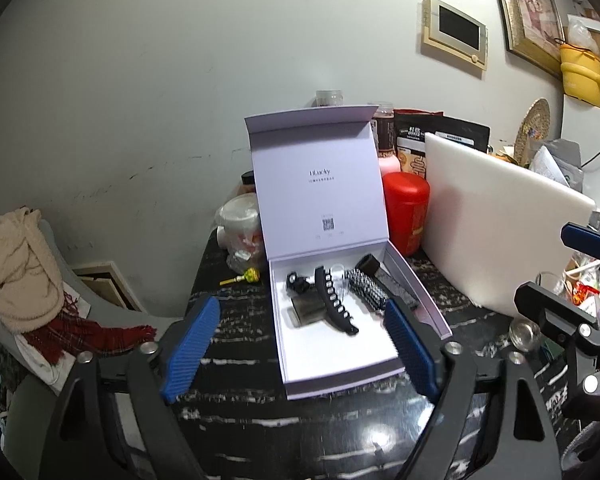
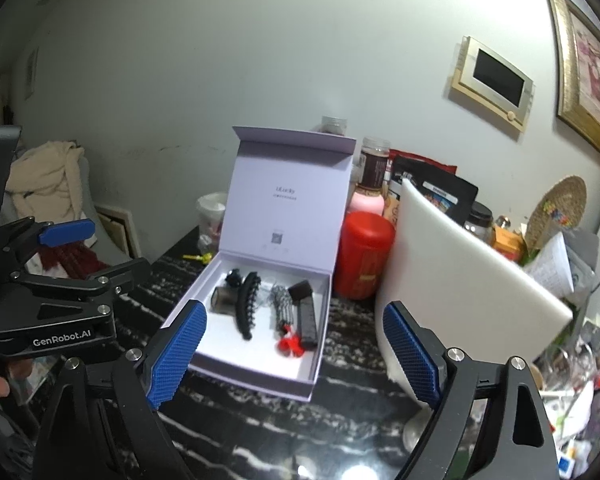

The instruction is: Organize rigid objects

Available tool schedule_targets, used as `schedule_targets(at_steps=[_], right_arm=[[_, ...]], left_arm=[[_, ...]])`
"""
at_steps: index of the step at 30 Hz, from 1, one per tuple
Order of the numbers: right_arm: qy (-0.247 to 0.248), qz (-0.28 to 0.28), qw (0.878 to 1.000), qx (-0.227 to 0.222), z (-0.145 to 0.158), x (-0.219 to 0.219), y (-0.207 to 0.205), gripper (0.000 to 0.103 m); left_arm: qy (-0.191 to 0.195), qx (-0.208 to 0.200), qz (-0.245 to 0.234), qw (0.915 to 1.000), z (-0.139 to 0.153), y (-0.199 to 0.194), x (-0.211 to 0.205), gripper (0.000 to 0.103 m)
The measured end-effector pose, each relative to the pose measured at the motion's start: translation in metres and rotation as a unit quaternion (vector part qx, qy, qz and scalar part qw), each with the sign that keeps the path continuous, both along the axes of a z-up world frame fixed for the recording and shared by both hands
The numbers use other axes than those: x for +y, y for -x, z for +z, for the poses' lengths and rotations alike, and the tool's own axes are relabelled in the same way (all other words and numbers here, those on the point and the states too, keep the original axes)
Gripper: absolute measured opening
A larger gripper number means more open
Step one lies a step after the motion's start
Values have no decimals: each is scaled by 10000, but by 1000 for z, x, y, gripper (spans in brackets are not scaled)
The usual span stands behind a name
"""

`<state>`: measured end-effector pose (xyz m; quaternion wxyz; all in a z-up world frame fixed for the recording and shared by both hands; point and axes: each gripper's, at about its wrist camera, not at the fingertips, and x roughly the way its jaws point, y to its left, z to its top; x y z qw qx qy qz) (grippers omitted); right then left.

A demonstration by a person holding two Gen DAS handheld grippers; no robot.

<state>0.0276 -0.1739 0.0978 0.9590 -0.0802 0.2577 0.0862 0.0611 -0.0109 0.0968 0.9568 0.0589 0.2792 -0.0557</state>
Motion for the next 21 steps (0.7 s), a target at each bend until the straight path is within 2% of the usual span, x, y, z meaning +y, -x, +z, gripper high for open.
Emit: schedule_targets(at_steps=[2,13,21], right_arm=[[-22,20,10000,35,-4,1,8,92],[-200,-102,9994,246,-24,-2,34,93],[-287,-354,9973,569,-46,-14,37,94]], left_arm=[[3,-18,3,10000,-4,11,1,97],[-109,113,-140,9998,-19,41,-1,97],[-109,405,-202,9989,-37,45,-7,97]])
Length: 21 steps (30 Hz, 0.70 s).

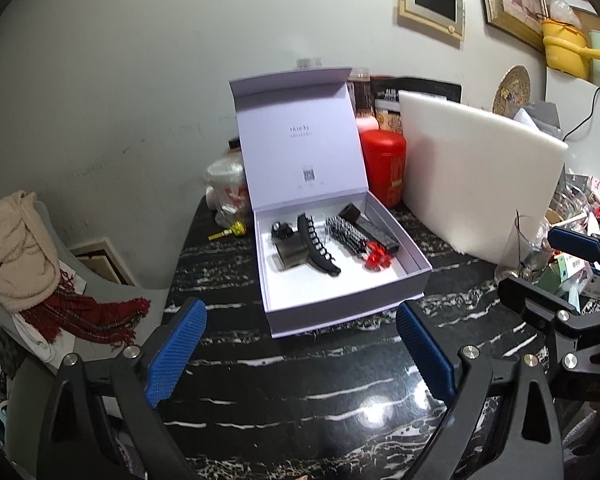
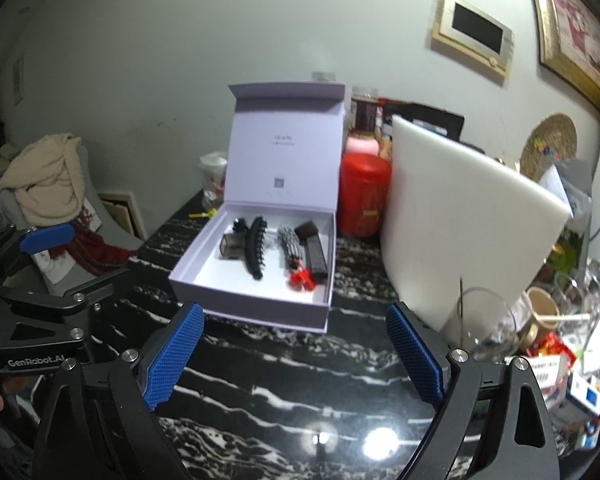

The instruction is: Organize rigid objects

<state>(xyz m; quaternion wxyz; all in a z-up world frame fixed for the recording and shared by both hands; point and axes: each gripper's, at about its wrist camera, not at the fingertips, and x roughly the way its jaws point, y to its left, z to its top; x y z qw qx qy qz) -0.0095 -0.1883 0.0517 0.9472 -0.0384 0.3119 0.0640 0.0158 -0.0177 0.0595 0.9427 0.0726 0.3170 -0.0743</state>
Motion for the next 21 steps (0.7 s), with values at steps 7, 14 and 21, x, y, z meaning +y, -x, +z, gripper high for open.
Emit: schedule_targets(at_steps=[7,14,21], right_arm=[[-15,-98,9999,100,-8,-7,4,94],[-18,-90,9998,177,-12,-9,1,94],[-41,-114,9997,201,-14,-11,-2,94]], left_arm=[[115,167,-70,9998,-10,0,-3,97],[-27,195,-86,9998,-14,-3,-9,97],[-3,324,-78,9994,-19,-9,-8,97]])
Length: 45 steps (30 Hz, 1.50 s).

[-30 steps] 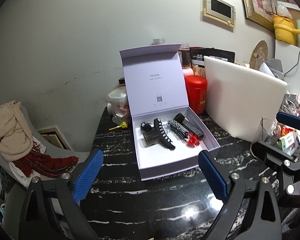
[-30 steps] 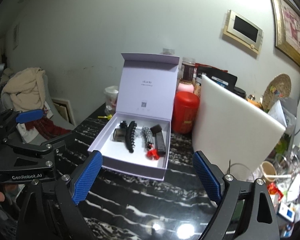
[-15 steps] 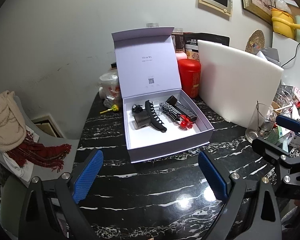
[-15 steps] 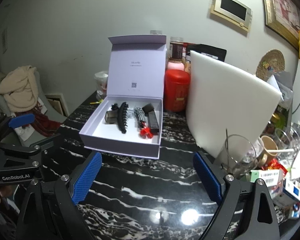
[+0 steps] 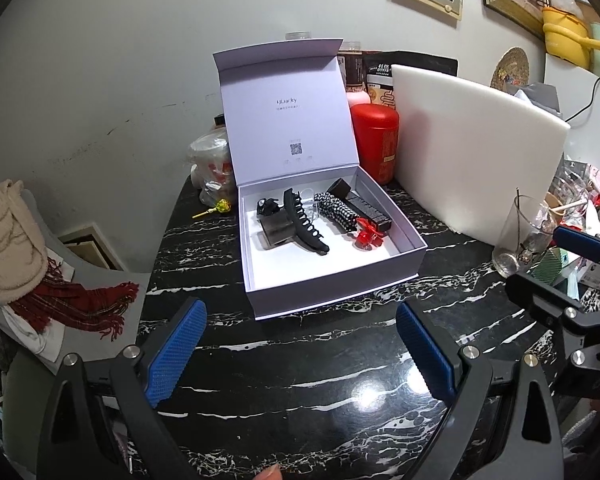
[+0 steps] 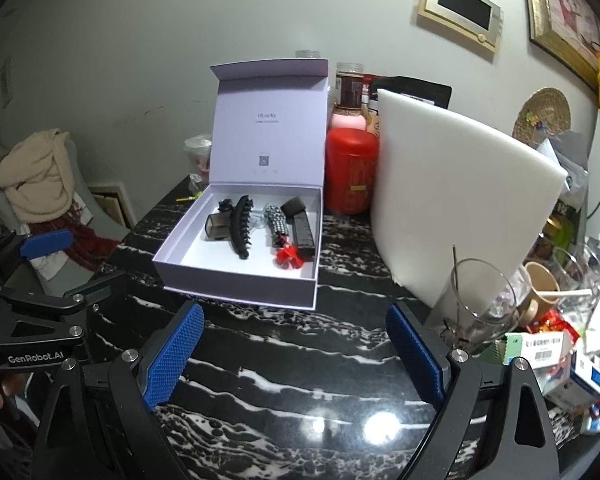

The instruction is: Organize rigid objects

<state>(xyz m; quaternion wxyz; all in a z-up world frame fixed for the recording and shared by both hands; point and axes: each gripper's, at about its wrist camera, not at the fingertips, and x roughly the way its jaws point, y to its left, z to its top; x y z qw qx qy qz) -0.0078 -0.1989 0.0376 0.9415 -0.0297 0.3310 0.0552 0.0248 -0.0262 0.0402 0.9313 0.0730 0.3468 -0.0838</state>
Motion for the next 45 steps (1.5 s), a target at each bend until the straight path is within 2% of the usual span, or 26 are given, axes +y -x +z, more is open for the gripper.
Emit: schedule_targets(at_steps=[45], right_arm=[[47,-35,9999,123,-6,-2,-4,94]], left_arm=[[79,261,-11,9996,-9,-2,2,97]])
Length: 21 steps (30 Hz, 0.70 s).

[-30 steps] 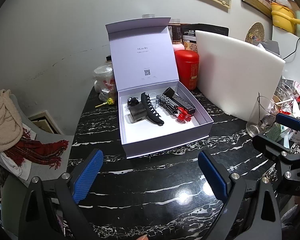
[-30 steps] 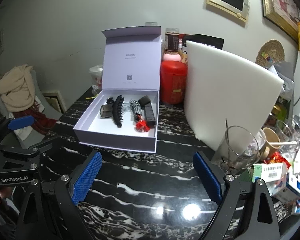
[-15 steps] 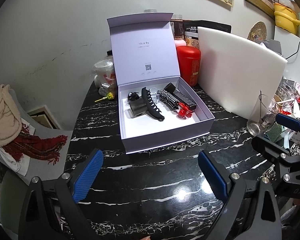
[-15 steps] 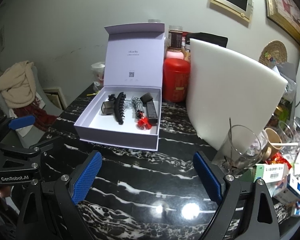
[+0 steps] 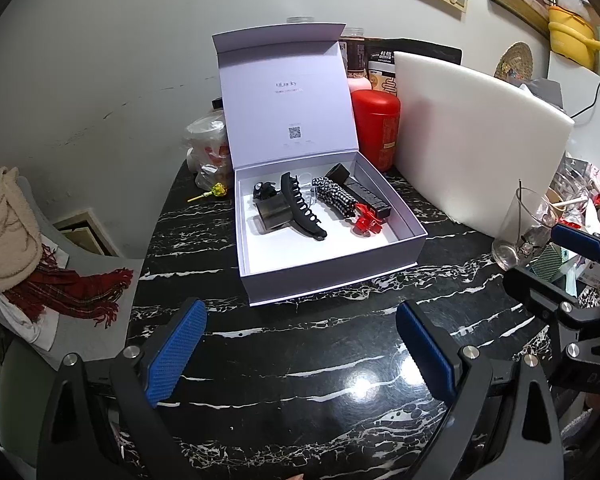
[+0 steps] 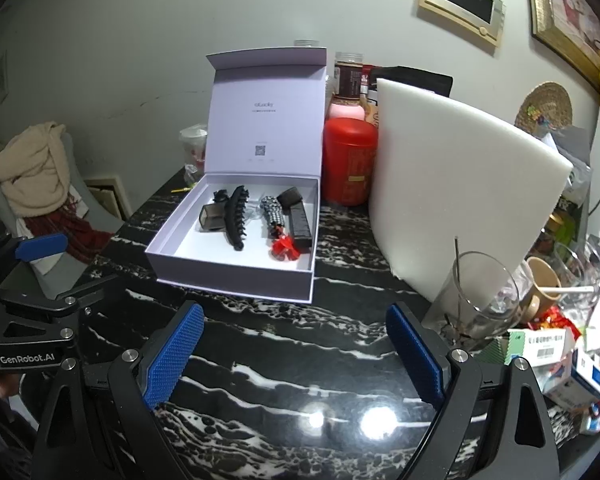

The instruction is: Organize rigid objects

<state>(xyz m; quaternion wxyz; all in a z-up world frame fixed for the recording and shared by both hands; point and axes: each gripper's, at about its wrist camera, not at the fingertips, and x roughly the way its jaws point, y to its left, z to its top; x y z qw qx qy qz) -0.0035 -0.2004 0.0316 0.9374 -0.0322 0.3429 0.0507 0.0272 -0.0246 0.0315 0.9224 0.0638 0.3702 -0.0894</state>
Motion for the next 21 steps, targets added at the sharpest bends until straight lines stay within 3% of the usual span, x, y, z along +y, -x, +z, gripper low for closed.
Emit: schedule_targets(at_steps=[21], right_arm=[[-6,-49,10000,-12,1,-2,2,94]], left_arm=[[48,-44,-24,10000,3,3,0,97]])
